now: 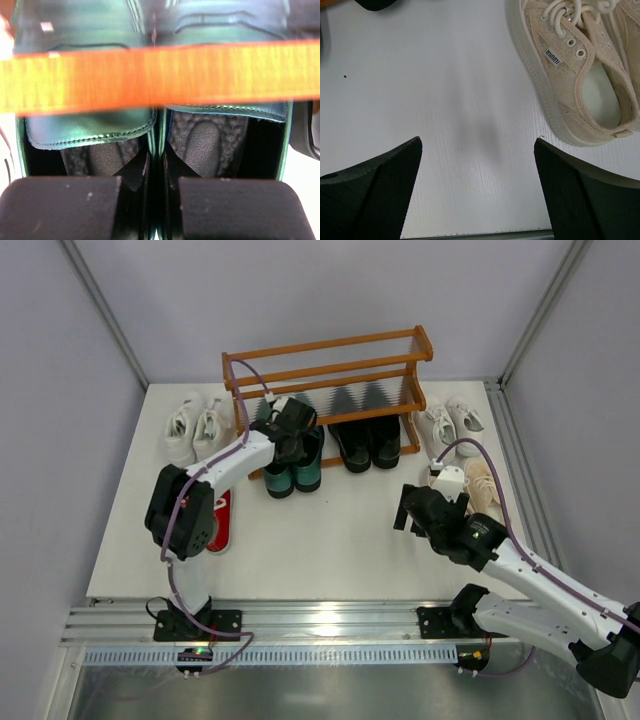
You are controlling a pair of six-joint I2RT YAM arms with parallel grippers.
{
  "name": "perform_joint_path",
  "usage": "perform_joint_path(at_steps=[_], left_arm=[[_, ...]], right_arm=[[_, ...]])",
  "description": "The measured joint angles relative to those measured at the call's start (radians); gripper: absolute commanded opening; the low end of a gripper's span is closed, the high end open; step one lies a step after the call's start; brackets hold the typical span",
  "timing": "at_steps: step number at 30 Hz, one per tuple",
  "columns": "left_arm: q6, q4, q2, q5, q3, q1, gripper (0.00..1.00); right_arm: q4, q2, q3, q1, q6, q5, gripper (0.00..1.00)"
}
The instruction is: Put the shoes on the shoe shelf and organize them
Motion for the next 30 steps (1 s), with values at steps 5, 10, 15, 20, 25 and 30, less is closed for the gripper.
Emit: perform_joint_path(at_steps=[5, 10, 15, 20, 25, 30], left_arm=[[0.01, 0.003, 0.056, 0.0, 0.052, 0.022, 0.0], [0.036, 0.014, 0.083, 0.007, 0.076, 0.038, 0.0], [0.06, 0.023, 0.094, 0.009, 0.076, 0.045, 0.0], [0.082, 0.042, 0.094, 0.024, 0.076, 0.048, 0.0], [0.114, 0.058, 0.094, 0.036, 0.076, 0.048, 0.0], [0.137, 0.058, 0.098, 0.034, 0.076, 0.051, 0.0]], right_arm=[[0.0, 0.0, -0.003, 0.0, 0.0, 0.0, 0.93], [0.001, 0.002, -0.009, 0.0, 0.0, 0.0, 0.93], [0.008, 0.004, -0.018, 0.0, 0.0, 0.0, 0.93], [0.018, 0.004, -0.019, 0.0, 0.0, 0.0, 0.93], [0.024, 0.004, -0.019, 0.0, 0.0, 0.0, 0.93], [0.03, 0.004, -0.027, 0.0, 0.0, 0.001, 0.93]])
